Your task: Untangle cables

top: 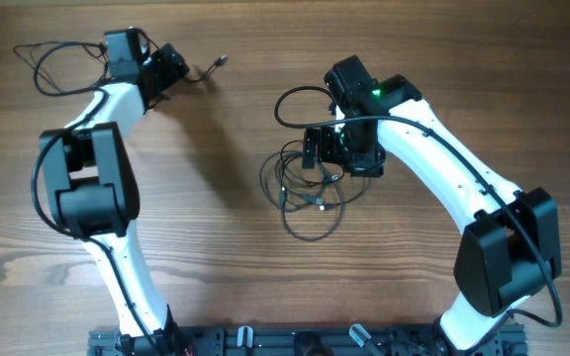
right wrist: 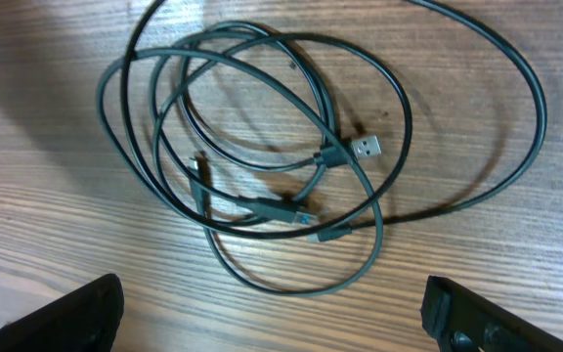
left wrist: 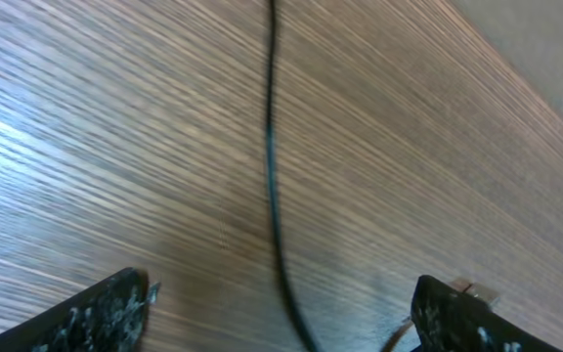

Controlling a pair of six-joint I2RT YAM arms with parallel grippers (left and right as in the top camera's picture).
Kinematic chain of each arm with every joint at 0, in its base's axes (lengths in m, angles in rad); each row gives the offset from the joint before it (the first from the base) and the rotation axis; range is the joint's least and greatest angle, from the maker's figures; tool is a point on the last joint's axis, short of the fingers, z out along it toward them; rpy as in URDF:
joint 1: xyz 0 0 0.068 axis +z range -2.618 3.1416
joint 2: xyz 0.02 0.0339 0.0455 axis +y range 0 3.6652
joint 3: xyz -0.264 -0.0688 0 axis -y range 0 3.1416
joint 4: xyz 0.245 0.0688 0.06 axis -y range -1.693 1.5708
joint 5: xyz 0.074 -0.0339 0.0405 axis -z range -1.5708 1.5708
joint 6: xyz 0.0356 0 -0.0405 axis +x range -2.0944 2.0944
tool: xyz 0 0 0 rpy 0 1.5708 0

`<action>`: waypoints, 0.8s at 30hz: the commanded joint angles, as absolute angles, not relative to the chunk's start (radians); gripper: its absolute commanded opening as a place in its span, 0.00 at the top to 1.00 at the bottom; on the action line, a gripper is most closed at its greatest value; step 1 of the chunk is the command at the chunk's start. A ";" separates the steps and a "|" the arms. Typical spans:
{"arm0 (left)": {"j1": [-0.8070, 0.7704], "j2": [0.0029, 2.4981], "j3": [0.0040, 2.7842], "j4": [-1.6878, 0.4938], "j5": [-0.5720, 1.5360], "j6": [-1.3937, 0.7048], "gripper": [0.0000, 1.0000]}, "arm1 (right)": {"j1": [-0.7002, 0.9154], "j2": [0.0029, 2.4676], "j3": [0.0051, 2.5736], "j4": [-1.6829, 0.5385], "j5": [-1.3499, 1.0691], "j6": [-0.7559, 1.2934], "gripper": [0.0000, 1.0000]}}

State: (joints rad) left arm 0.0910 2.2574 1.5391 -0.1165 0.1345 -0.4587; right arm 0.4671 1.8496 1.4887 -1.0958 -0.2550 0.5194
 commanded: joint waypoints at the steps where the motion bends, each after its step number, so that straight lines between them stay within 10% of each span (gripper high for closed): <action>1: -0.003 2.271 1.541 -0.122 0.035 -0.503 0.17 | 0.474 1.855 1.490 -1.083 -0.264 0.523 0.00; 10: -0.103 2.276 1.541 -0.136 -0.168 -0.510 0.26 | 0.474 1.855 1.490 -1.078 -0.264 0.471 0.00; 15: -0.098 2.295 1.541 -0.091 -0.273 -0.334 0.72 | 0.474 1.855 1.490 -1.081 -0.263 0.470 0.00; 18: -0.099 2.281 1.544 -0.092 -0.370 -0.211 0.83 | 0.474 1.855 1.490 -1.081 -0.263 0.470 0.00; 24: -0.109 2.195 1.545 -0.153 -0.001 0.016 0.18 | 0.474 1.855 1.490 -1.072 -0.263 0.471 0.00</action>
